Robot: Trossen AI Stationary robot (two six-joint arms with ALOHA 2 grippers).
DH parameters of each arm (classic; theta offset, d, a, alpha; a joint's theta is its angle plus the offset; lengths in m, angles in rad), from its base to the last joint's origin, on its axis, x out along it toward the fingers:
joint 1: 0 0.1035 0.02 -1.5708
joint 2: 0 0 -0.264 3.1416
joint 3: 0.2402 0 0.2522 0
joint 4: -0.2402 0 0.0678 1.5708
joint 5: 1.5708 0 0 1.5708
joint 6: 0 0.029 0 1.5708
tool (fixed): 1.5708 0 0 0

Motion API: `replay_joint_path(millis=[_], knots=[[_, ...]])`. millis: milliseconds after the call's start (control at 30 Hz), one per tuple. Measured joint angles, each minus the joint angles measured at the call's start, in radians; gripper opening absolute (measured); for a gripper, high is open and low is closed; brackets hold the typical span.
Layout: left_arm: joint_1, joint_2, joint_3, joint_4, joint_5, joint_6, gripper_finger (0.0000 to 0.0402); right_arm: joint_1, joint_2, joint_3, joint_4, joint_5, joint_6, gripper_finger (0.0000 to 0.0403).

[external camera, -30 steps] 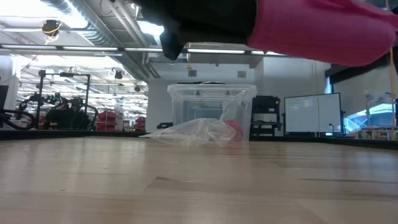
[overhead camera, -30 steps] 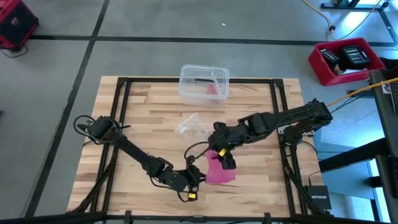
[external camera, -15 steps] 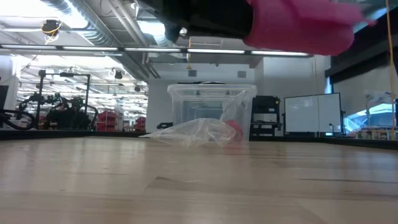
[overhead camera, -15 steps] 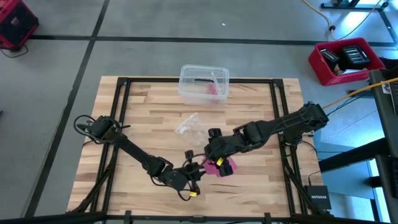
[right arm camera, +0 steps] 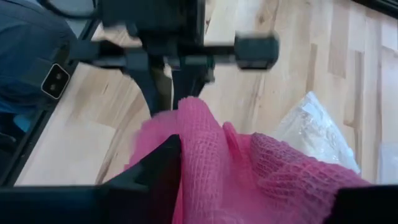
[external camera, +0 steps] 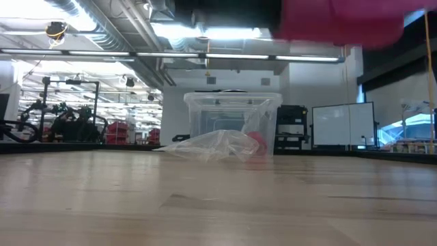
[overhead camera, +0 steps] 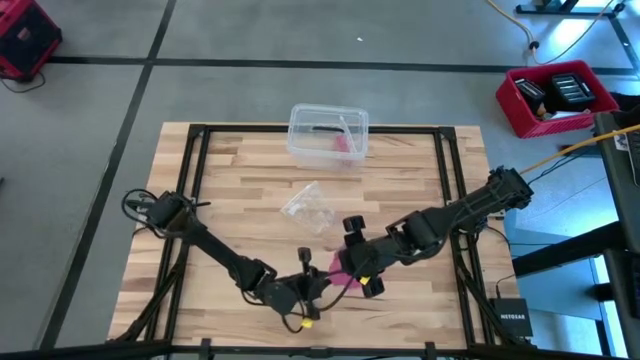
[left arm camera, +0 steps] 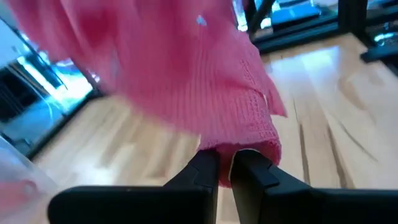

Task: Roll bandage
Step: Roll the pink bandage

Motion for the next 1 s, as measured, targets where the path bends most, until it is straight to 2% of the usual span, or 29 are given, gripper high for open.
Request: replay_joint_path(millis=[167,400,567,733,900,1000], knots=[[0.012,0.022,-0.001,0.003,0.037,-0.07,0.0021,-0.002,0.0,0.0,-0.006,-0.01,0.002,0.0179],[0.013,0.017,-0.001,0.004,0.04,-0.035,0.0021,-0.002,0.0,0.005,-0.043,-0.01,0.051,0.0182],[0.013,0.016,-0.001,0.011,0.04,-0.037,0.0021,-0.002,0.001,0.092,-0.184,-0.002,0.094,0.0213],[0.013,0.016,-0.001,0.027,0.039,-0.034,0.0021,-0.003,0.001,0.232,-0.284,-0.058,0.152,0.0257],[0.013,0.015,0.0,0.024,0.041,-0.036,0.0021,0.004,0.0,0.356,-0.416,0.042,0.158,0.0282],[0.013,0.015,0.0,0.021,0.043,-0.036,0.0021,0.004,-0.002,0.4,-0.49,-0.02,0.164,0.0285]])
